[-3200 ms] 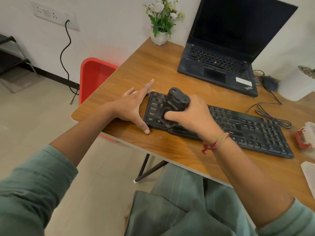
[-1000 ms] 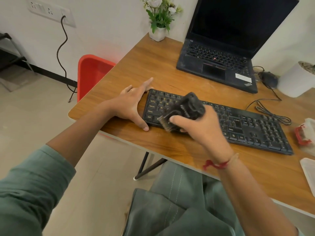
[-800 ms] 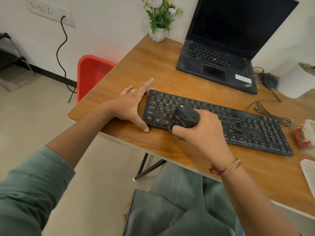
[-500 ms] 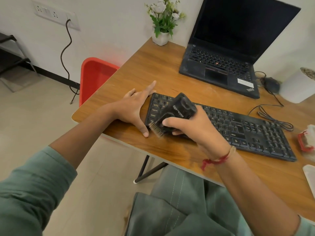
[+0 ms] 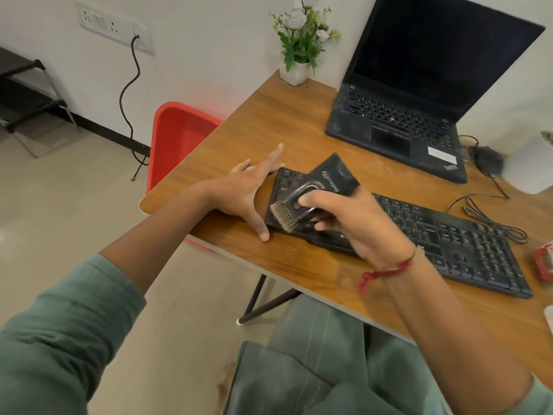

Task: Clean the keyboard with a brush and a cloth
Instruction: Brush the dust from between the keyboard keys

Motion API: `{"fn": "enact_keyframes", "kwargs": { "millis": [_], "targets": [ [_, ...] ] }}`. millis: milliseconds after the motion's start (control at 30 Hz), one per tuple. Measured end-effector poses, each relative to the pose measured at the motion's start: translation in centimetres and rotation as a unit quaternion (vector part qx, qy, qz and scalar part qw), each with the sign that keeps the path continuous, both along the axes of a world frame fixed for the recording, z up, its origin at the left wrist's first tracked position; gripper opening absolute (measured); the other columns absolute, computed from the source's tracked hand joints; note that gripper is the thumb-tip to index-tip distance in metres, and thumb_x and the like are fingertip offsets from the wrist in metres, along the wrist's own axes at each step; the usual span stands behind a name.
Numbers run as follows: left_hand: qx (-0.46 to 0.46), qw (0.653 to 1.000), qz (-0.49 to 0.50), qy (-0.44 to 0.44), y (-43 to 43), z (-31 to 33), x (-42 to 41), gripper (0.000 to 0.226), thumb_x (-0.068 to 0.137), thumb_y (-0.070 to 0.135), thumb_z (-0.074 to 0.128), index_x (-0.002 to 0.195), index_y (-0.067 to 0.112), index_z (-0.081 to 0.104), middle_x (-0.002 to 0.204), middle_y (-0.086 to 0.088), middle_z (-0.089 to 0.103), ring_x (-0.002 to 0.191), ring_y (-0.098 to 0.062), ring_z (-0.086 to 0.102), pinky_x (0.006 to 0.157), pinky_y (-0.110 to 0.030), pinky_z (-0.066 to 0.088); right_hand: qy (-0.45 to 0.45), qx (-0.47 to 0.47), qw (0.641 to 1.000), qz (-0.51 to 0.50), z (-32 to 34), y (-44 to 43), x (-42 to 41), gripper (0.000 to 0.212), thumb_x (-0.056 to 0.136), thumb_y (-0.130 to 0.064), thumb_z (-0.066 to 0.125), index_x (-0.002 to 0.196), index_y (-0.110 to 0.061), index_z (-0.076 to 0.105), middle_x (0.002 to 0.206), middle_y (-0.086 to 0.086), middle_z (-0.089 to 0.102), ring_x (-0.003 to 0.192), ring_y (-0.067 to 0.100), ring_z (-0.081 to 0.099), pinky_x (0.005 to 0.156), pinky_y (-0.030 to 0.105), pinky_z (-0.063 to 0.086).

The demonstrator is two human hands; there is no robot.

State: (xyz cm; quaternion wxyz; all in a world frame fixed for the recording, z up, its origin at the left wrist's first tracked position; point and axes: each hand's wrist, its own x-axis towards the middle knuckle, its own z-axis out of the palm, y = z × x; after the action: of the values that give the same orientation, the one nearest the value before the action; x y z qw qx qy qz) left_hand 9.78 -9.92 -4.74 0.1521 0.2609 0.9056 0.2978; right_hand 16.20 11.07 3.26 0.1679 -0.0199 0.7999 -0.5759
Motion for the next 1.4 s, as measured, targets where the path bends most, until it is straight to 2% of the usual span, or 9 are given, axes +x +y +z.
{"fn": "enact_keyframes", "kwargs": {
  "millis": [200, 433, 567, 700, 800, 900, 1033, 1233, 1400],
  "targets": [
    [0.011, 1.0, 0.004, 0.005, 0.0, 0.0, 0.0, 0.158, 0.041, 0.067, 0.084, 0.146, 0.033, -0.03, 0.162, 0.007, 0.015, 0.147, -0.008, 0.007, 0.119, -0.036, -0.013, 0.159, 0.284, 0.94, 0.101, -0.4, -0.4, 1.0, 0.029, 0.066, -0.031, 0.076, 0.06, -0.012, 0.055, 0.056, 0.0, 0.057, 0.051, 0.016, 0.052, 0.048, 0.031, 0.041],
    [0.022, 1.0, 0.011, 0.003, 0.0, 0.0, 0.1, 0.159, 0.04, 0.064, 0.087, 0.147, 0.033, -0.027, 0.161, 0.006, 0.019, 0.148, -0.009, 0.009, 0.119, -0.036, -0.013, 0.213, 0.322, 0.916, 0.107, -1.1, -2.1, 1.9, 0.041, 0.066, -0.036, 0.075, 0.051, -0.022, 0.039, 0.048, -0.008, 0.042, 0.045, 0.008, 0.039, 0.047, 0.022, 0.024],
    [0.017, 1.0, 0.009, 0.002, 0.0, 0.1, 0.1, 0.16, 0.042, 0.061, 0.089, 0.147, 0.033, -0.027, 0.161, 0.006, 0.017, 0.148, -0.011, 0.009, 0.12, -0.039, -0.012, 0.133, 0.253, 0.954, 0.093, -1.5, -2.1, 1.0, 0.03, 0.067, -0.028, 0.078, 0.058, -0.013, 0.053, 0.056, -0.001, 0.055, 0.053, 0.01, 0.051, 0.049, 0.025, 0.038],
    [0.013, 1.0, 0.001, 0.0, 0.1, 0.1, 0.2, 0.158, 0.039, 0.074, 0.078, 0.146, 0.032, -0.03, 0.161, 0.007, 0.016, 0.148, -0.009, 0.007, 0.119, -0.04, -0.013, -0.119, -0.143, 0.983, 0.01, -0.8, -1.7, -0.2, 0.015, 0.08, -0.006, 0.069, 0.093, -0.012, 0.064, 0.084, 0.003, 0.07, 0.075, 0.012, 0.066, 0.055, 0.018, 0.054],
    [0.01, 1.0, 0.004, 0.007, 0.0, 0.1, 0.2, 0.16, 0.038, 0.073, 0.078, 0.146, 0.03, -0.032, 0.162, 0.007, 0.014, 0.148, -0.008, 0.006, 0.119, -0.038, -0.015, 0.049, -0.01, 0.995, 0.083, 0.1, -0.5, -2.5, 0.019, 0.075, -0.014, 0.075, 0.093, -0.013, 0.068, 0.086, 0.001, 0.073, 0.078, 0.017, 0.068, 0.06, 0.027, 0.057],
    [0.005, 1.0, -0.001, 0.004, 0.0, 0.1, 0.1, 0.159, 0.043, 0.07, 0.082, 0.146, 0.029, -0.033, 0.163, 0.006, 0.012, 0.149, -0.011, 0.003, 0.119, -0.041, -0.013, 0.261, 0.221, 0.888, 0.308, 1.6, 0.0, -3.9, 0.038, 0.065, -0.032, 0.076, 0.099, -0.015, 0.071, 0.086, -0.004, 0.07, 0.074, 0.018, 0.065, 0.068, 0.044, 0.055],
    [-0.005, 1.0, 0.006, 0.007, 0.1, 0.3, 0.1, 0.158, 0.046, 0.066, 0.083, 0.144, 0.029, -0.035, 0.163, 0.003, 0.01, 0.15, -0.015, 0.003, 0.119, -0.044, -0.013, 0.299, 0.264, 0.782, 0.479, 3.0, -1.5, -5.1, 0.038, 0.071, -0.017, 0.079, 0.107, -0.025, 0.071, 0.094, -0.012, 0.07, 0.081, 0.014, 0.066, 0.072, 0.039, 0.052],
    [-0.015, 1.0, 0.01, 0.012, 0.2, 0.3, 0.1, 0.162, 0.037, 0.077, 0.077, 0.149, 0.024, -0.027, 0.164, 0.003, 0.001, 0.15, -0.018, -0.001, 0.119, -0.047, -0.013, 0.244, 0.299, 0.701, 0.6, 3.1, -3.8, -7.2, 0.039, 0.07, -0.016, 0.079, 0.107, -0.025, 0.07, 0.099, -0.018, 0.067, 0.092, 0.0, 0.061, 0.083, 0.016, 0.045],
    [-0.022, 0.999, 0.039, -0.009, 0.6, 1.0, 0.5, 0.143, 0.053, 0.048, 0.09, 0.152, 0.019, -0.01, 0.161, 0.002, 0.008, 0.146, -0.016, 0.002, 0.106, -0.021, -0.018, 0.286, 0.34, 0.669, 0.596, 3.6, -5.2, -10.5, 0.039, 0.068, -0.032, 0.071, 0.106, -0.034, 0.068, 0.099, -0.004, 0.071, 0.09, 0.018, 0.065, 0.078, 0.043, 0.052]
  ]
}}
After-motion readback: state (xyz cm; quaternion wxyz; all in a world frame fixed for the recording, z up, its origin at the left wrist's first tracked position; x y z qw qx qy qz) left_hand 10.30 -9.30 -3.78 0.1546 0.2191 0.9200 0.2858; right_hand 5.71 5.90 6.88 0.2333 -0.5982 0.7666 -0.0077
